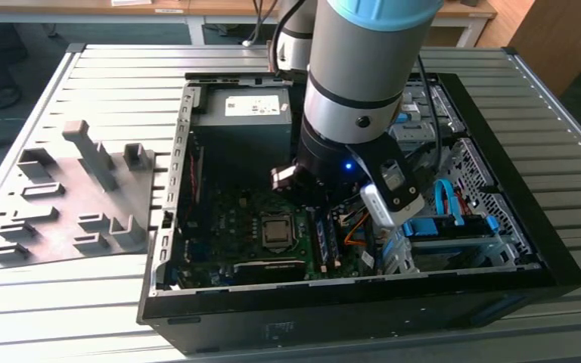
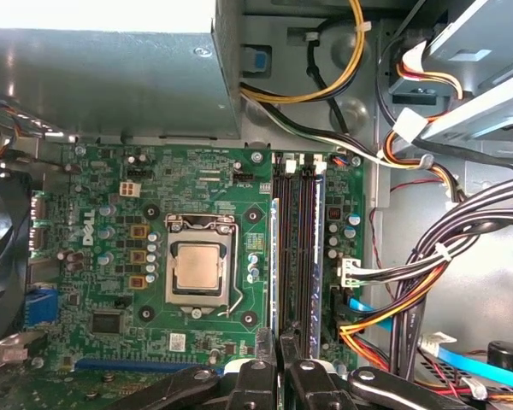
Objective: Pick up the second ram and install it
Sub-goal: 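Insert the second ram into the second slot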
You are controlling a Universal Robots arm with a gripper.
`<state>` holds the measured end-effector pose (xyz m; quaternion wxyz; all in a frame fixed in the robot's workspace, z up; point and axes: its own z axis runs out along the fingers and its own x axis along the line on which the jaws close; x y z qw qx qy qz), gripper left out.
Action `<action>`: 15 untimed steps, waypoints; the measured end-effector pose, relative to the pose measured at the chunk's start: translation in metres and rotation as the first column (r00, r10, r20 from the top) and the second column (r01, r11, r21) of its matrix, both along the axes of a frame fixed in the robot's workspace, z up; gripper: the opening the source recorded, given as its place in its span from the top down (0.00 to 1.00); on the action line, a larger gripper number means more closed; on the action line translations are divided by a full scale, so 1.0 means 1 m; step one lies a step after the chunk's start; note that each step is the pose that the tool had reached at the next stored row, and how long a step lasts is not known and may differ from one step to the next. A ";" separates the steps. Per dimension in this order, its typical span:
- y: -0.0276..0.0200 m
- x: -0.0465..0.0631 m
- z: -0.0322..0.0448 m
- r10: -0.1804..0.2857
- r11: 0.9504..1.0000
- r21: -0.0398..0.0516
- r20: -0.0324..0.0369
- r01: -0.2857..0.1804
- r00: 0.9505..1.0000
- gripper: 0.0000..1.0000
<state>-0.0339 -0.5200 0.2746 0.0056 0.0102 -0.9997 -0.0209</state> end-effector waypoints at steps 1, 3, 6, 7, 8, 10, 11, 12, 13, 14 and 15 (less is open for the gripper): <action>0.0000 0.000 -0.0003 0.000 1.000 0.000 0.000 0.000 1.000 0.86; 0.0000 0.000 -0.0008 0.000 1.000 0.000 0.000 0.000 1.000 0.86; 0.0000 0.000 -0.0016 0.000 1.000 0.000 0.000 0.000 1.000 0.86; 0.0000 0.000 -0.0019 0.000 1.000 0.000 0.000 0.000 1.000 0.86; 0.0000 0.000 -0.0021 0.000 1.000 0.000 0.000 0.000 1.000 0.86; 0.0000 0.000 -0.0027 0.000 1.000 0.000 0.000 0.000 1.000 0.86; 0.0000 0.000 -0.0029 0.000 1.000 0.000 0.000 0.000 1.000 0.86; 0.0000 0.000 -0.0033 0.000 1.000 0.000 0.000 0.000 1.000 0.86; 0.0000 0.000 -0.0036 0.000 1.000 0.000 0.000 0.000 1.000 0.86; 0.0000 0.000 -0.0037 0.000 1.000 0.000 0.000 0.000 1.000 0.86; 0.0000 0.000 -0.0038 0.000 1.000 0.000 0.000 0.000 1.000 0.86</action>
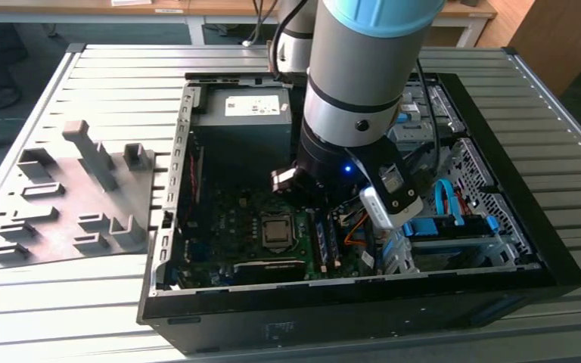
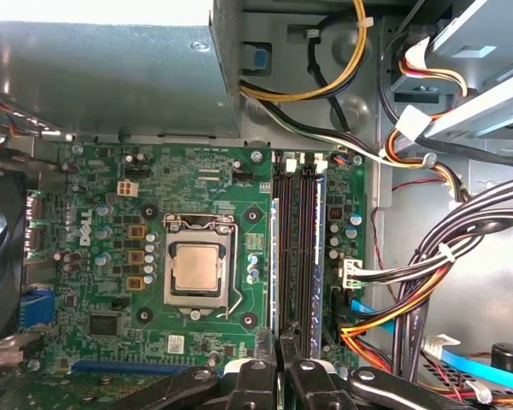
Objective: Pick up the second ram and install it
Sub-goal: 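Insert the second ram into the second slot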
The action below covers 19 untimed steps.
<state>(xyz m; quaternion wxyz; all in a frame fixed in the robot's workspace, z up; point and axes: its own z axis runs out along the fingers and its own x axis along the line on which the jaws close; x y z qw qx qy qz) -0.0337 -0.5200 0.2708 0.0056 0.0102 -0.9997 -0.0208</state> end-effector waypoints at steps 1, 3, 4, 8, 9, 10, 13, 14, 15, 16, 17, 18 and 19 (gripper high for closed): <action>0.0000 0.000 -0.0001 0.000 1.000 0.000 0.000 0.000 1.000 0.86; 0.0000 0.000 -0.0004 0.000 1.000 0.000 0.000 0.000 1.000 0.86; 0.0000 0.000 -0.0008 0.000 1.000 0.000 0.000 0.000 1.000 0.86; 0.0000 0.000 -0.0021 0.000 1.000 0.000 0.000 0.000 1.000 0.86; 0.0000 0.000 -0.0024 0.000 1.000 0.000 0.000 0.000 1.000 0.86; 0.0000 0.000 -0.0027 0.000 1.000 0.001 0.000 0.000 1.000 0.86; 0.0000 0.000 -0.0033 0.000 1.000 0.001 0.000 0.000 1.000 0.86; 0.0000 0.000 -0.0034 0.000 1.000 0.001 0.000 0.000 1.000 0.86; 0.0000 0.000 -0.0035 0.000 1.000 0.001 0.000 0.000 1.000 0.86; 0.0000 0.000 -0.0038 0.000 1.000 0.002 0.000 0.000 1.000 0.86; 0.0000 0.000 -0.0040 0.000 1.000 0.002 0.000 0.000 1.000 0.86; 0.0000 0.000 -0.0043 0.000 1.000 0.002 0.000 0.000 1.000 0.86; 0.0000 0.000 -0.0045 0.000 1.000 0.002 0.000 0.000 1.000 0.86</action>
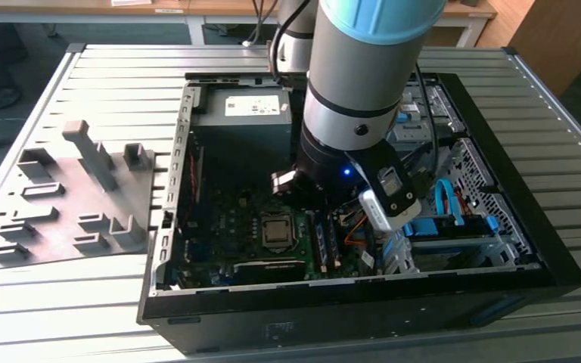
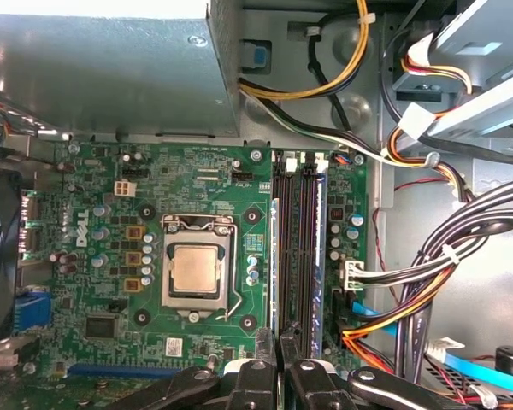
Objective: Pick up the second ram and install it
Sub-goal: 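Insert the second ram into the second slot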
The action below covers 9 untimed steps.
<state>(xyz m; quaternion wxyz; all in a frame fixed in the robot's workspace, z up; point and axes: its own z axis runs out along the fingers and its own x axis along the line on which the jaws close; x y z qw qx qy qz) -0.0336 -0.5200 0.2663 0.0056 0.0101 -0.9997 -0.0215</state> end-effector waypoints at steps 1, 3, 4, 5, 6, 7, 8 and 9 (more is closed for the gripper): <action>0.0000 0.000 -0.0005 0.000 1.000 0.000 0.000 0.000 1.000 0.86; 0.0000 0.000 -0.0015 0.000 1.000 0.000 0.000 0.000 1.000 0.86; 0.0000 0.000 -0.0019 0.000 1.000 0.000 0.000 0.000 1.000 0.86; 0.0000 0.000 -0.0023 0.000 1.000 0.000 0.000 0.000 1.000 0.86; 0.0000 0.000 -0.0026 0.000 1.000 0.000 0.000 0.000 1.000 0.86; 0.0000 0.000 -0.0031 0.000 1.000 0.000 0.000 0.000 1.000 0.86; 0.0000 0.000 -0.0037 0.000 1.000 0.000 0.000 0.000 1.000 0.86; 0.0002 0.000 -0.0043 0.000 1.000 0.000 0.000 0.000 1.000 0.86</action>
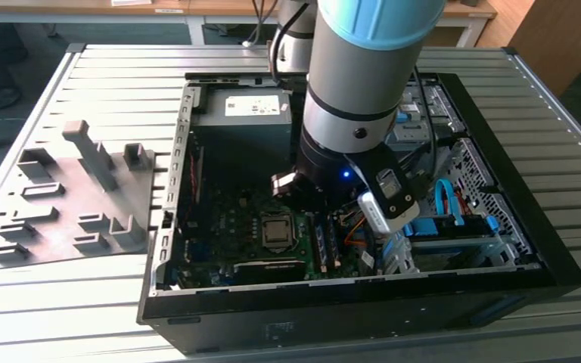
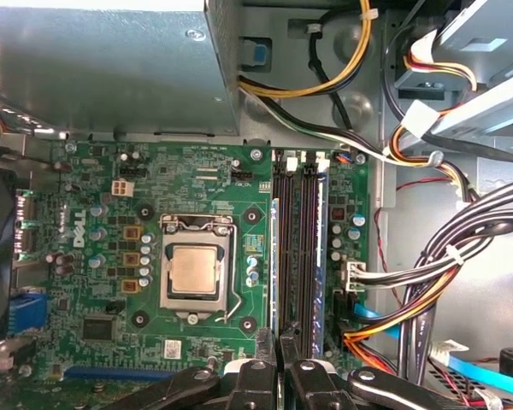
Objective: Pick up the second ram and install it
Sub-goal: 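Insert the second ram into the second slot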
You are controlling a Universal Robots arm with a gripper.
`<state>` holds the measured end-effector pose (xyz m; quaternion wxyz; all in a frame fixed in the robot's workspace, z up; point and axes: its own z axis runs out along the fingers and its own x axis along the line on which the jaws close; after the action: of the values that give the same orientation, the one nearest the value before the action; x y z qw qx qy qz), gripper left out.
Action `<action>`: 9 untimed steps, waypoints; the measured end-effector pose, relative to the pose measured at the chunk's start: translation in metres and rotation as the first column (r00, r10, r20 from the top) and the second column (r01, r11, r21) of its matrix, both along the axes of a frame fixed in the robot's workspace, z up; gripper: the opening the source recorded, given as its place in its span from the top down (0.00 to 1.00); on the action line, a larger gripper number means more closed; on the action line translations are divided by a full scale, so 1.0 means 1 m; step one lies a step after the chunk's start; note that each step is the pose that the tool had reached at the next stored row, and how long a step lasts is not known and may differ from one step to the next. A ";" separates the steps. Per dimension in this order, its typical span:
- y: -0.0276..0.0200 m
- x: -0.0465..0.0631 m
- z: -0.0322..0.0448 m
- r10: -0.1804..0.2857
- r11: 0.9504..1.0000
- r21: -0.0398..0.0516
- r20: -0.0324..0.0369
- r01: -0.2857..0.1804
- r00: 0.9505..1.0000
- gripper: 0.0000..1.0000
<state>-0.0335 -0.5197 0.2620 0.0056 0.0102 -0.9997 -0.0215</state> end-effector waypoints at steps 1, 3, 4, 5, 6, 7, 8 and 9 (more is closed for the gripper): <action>0.0005 0.000 -0.0006 0.000 1.000 0.000 0.000 0.000 1.000 0.86; 0.0025 0.000 -0.0022 0.000 1.000 0.000 0.000 0.000 1.000 0.86; 0.0036 0.000 -0.0030 0.000 1.000 0.000 0.000 0.000 1.000 0.86; 0.0049 0.000 -0.0040 0.000 1.000 0.000 0.000 0.000 1.000 0.86; 0.0066 0.000 -0.0051 -0.002 1.000 0.000 0.000 0.002 1.000 0.86; 0.0082 0.000 -0.0062 -0.004 1.000 0.000 0.000 0.004 1.000 0.86; 0.0103 0.000 -0.0073 -0.006 1.000 0.000 0.000 0.006 1.000 0.86; 0.0120 0.000 -0.0085 -0.009 1.000 0.000 0.000 0.009 1.000 0.86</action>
<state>-0.0336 -0.5077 0.2535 0.0055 0.0057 -0.9997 -0.0216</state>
